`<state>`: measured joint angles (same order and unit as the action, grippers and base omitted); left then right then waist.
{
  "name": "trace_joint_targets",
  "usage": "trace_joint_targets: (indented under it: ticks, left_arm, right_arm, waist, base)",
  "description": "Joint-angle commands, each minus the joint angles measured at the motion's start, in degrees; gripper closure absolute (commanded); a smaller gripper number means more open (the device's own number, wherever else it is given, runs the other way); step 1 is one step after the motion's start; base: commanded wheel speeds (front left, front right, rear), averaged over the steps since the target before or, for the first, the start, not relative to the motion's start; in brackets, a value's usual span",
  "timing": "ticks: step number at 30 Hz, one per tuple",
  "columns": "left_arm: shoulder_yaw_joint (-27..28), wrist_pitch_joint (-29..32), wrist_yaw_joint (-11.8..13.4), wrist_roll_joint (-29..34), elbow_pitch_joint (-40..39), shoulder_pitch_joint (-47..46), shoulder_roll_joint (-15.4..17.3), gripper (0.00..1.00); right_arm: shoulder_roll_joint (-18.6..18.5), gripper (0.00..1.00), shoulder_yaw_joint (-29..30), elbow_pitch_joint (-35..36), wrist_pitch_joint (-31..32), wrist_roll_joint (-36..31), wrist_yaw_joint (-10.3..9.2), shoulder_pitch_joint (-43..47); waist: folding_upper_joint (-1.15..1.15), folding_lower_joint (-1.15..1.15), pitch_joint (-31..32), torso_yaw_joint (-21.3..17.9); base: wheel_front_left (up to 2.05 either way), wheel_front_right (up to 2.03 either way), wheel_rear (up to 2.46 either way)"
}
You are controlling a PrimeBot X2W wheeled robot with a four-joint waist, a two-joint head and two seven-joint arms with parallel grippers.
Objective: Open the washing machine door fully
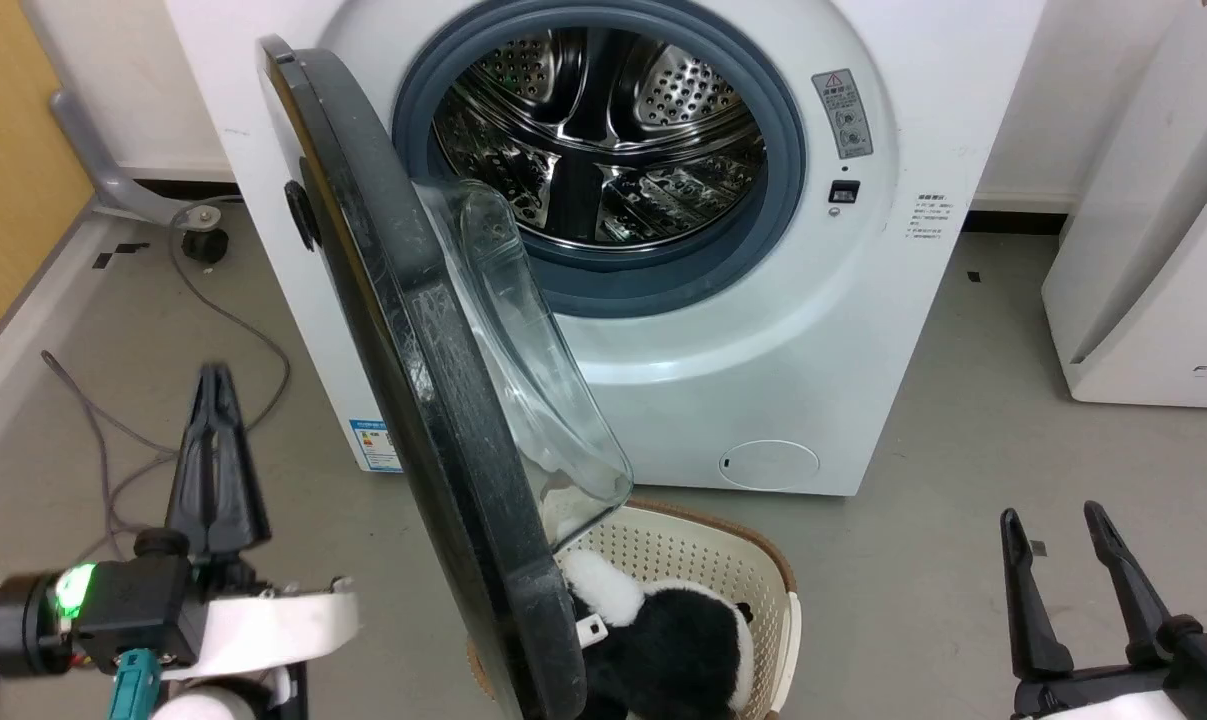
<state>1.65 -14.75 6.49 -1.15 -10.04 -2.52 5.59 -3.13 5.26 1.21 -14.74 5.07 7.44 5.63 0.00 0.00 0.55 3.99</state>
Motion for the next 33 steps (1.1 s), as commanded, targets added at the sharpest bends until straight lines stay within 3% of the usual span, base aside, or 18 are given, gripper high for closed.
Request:
trace_joint_targets:
  ticks: [1, 18, 33]
  left_arm:
    - [-1.0, -0.2, -0.6, 0.6, -2.1, -1.2, 0.1, 1.00]
    - [-18.1, -0.3, -7.3, 3.9, -12.2, -3.1, 0.3, 1.00]
    - [-31.5, -0.3, -10.5, 4.4, -8.8, 3.1, 2.7, 1.00]
  right_arm:
    - [0.2, 0.00, -0.1, 0.5, -0.3, 0.2, 0.05, 0.7]
    - [0.2, 0.00, -0.8, 1.7, -0.3, -0.8, 0.05, 1.4]
    - [0.2, 0.00, -0.8, 1.0, -0.3, -1.5, 0.05, 2.1]
  waist:
    - [0.00, 0.00, 0.0, 0.0]
    - [0.00, 0.00, 0.6, 0.1]
    - [0.00, 0.00, 1.4, 2.2]
  base:
    - [0.00, 0.00, 0.00]
    - [0.00, 0.00, 0.00]
    - [0.00, 0.00, 0.00]
